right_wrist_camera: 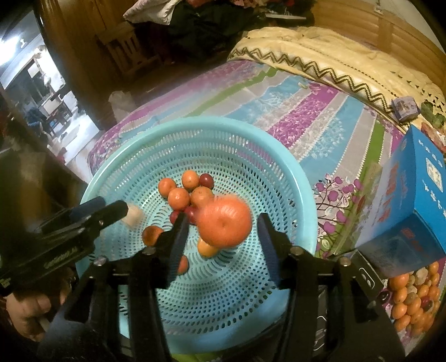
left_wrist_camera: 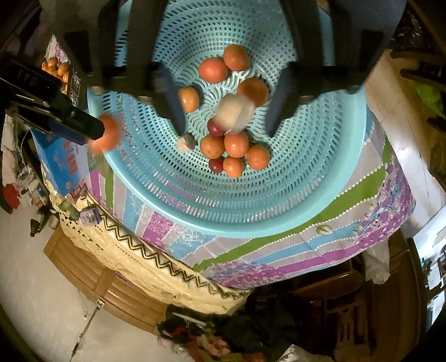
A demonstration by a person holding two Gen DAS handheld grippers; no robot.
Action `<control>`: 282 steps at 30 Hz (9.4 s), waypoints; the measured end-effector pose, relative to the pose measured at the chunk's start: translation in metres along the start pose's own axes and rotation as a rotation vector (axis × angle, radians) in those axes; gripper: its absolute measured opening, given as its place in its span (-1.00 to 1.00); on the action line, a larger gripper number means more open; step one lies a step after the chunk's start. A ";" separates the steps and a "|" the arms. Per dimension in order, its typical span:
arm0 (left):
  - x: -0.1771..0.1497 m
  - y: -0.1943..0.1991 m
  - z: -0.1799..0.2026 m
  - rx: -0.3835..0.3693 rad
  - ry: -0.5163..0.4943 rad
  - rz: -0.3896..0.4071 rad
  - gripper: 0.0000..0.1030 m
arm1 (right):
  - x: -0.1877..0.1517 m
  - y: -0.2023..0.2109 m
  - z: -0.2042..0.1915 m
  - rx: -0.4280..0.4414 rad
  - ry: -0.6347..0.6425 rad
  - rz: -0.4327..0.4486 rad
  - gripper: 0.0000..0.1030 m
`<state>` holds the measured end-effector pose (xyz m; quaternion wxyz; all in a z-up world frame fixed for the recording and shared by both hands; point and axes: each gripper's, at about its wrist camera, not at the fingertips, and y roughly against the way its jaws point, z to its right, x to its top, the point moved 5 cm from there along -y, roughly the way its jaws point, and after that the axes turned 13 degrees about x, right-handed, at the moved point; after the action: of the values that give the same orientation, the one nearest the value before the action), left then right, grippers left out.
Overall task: Organize fruits
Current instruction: 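Open both tools to drop the orange and cube into the basket, then move both tools back to the fruit pile, then grasp a brown kiwi with the left tool while the right tool grasps a dark plum, then lift the kiwi and dark plum toward the light-blue basket, then carry the kiwi and dark plum over the light-blue basket, then open both tools to drop the kiwi and plum into the basket, then move both tools back to the fruit pile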
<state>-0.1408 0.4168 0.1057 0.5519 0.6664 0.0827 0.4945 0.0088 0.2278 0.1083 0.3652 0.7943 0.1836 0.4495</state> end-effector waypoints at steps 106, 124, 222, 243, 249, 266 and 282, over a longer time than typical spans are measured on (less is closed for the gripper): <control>-0.168 0.028 0.313 -0.312 -0.473 0.043 -0.51 | -0.177 0.056 0.238 -0.131 -0.261 0.176 -0.37; -0.172 0.032 0.325 -0.332 -0.490 0.035 -0.51 | -0.184 0.081 0.240 -0.184 -0.308 0.206 -0.48; 0.007 0.032 0.000 0.022 -0.060 -0.008 -0.51 | 0.008 0.026 -0.013 0.009 -0.021 -0.017 -0.47; 0.004 0.023 0.003 0.020 -0.065 -0.027 -0.51 | 0.007 0.021 -0.008 0.011 -0.030 -0.024 -0.47; 0.004 0.022 0.003 0.021 -0.065 -0.030 -0.51 | 0.007 0.020 -0.008 0.014 -0.029 -0.025 -0.46; -0.005 0.015 0.009 0.023 -0.064 -0.022 0.60 | 0.006 0.016 -0.003 0.023 -0.042 -0.014 0.23; -0.019 0.010 0.022 -0.009 -0.072 -0.042 0.65 | -0.021 0.049 -0.003 0.006 0.037 0.113 0.46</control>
<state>-0.1377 0.3859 0.1052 0.5675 0.6796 0.0745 0.4589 -0.0064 0.1839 0.1338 0.3332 0.7960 0.1464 0.4837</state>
